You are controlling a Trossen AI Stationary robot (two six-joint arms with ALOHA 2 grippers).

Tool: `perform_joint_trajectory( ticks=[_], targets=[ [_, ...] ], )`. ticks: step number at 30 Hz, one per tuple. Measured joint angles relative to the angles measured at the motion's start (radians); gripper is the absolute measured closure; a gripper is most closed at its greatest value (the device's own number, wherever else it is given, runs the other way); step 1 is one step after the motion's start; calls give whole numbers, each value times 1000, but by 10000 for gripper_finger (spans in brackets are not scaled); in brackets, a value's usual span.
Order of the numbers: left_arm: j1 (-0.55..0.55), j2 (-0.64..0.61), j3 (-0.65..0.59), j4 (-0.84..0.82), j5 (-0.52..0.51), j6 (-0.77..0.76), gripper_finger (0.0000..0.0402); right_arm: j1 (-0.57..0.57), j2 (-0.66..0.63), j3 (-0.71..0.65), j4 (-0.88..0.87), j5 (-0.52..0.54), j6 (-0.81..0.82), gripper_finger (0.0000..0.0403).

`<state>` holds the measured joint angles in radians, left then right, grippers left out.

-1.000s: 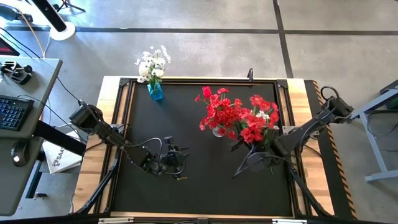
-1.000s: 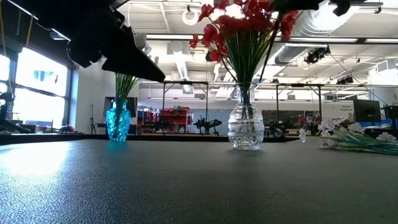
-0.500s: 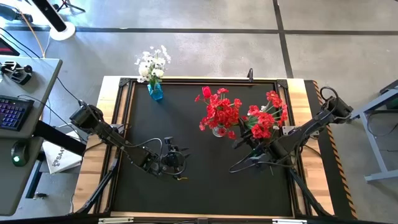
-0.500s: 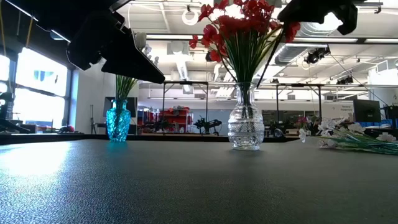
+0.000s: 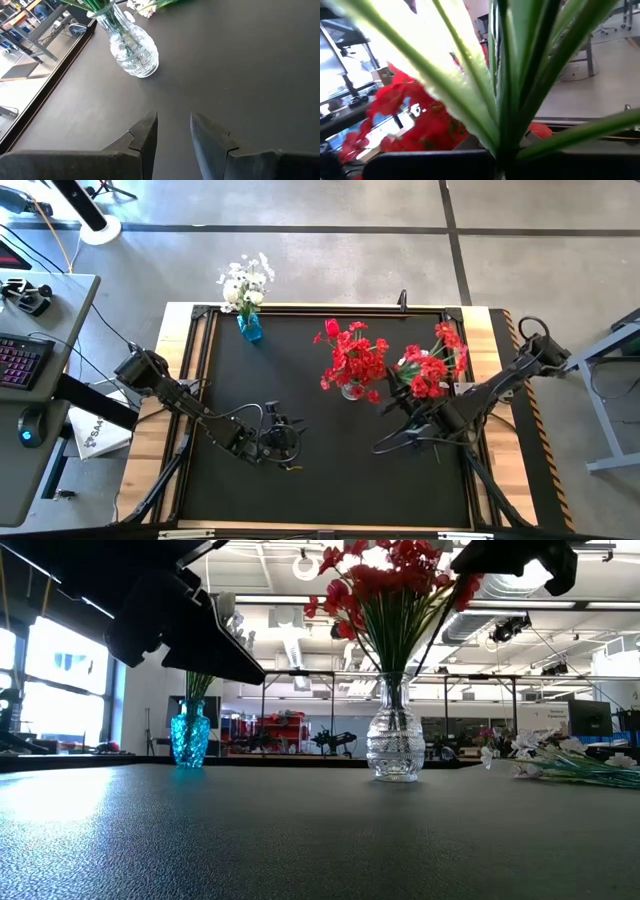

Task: Sort flowers into vase by color
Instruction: Put the red flowers into the transparent vase

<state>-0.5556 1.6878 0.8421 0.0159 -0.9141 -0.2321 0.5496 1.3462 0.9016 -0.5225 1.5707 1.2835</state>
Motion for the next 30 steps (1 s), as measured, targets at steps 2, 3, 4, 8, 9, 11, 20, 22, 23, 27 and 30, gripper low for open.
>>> perform_joint_trajectory(
  ticks=[2, 3, 4, 8, 9, 11, 20, 22, 23, 27, 30],
  targets=[
    [0, 2, 0, 4, 0, 0, 295, -12, 0, 0, 0, 0, 2, 402],
    [0, 3, 0, 4, 0, 0, 295, -17, 0, 0, 0, 0, 9, 402],
    [0, 3, 0, 3, 0, 0, 295, -22, 0, 0, 1, 0, 21, 402],
    [0, 3, 0, 3, 7, -1, 295, -34, 0, 0, 2, 0, 47, 402],
    [0, 3, 0, 4, 8, 0, 295, -35, 0, 0, 1, 0, 58, 402],
    [0, 3, 0, 4, 8, 0, 295, -35, 0, 0, -4, 0, 75, 402],
    [0, 3, 0, 4, 8, 0, 295, -32, 0, 0, -5, 0, 79, 402],
    [0, 3, 0, 4, 8, 0, 295, -32, 0, 0, -5, -8, 77, 402],
    [0, 3, 0, 4, 8, -1, 295, -32, 0, 0, -4, -22, 68, 402],
    [0, 3, 0, 4, 8, 0, 295, -41, 0, 0, -1, -120, 31, 402],
    [1, 3, 0, 4, 8, 0, 295, -57, 0, 0, 33, -188, -42, 402]
  ],
)
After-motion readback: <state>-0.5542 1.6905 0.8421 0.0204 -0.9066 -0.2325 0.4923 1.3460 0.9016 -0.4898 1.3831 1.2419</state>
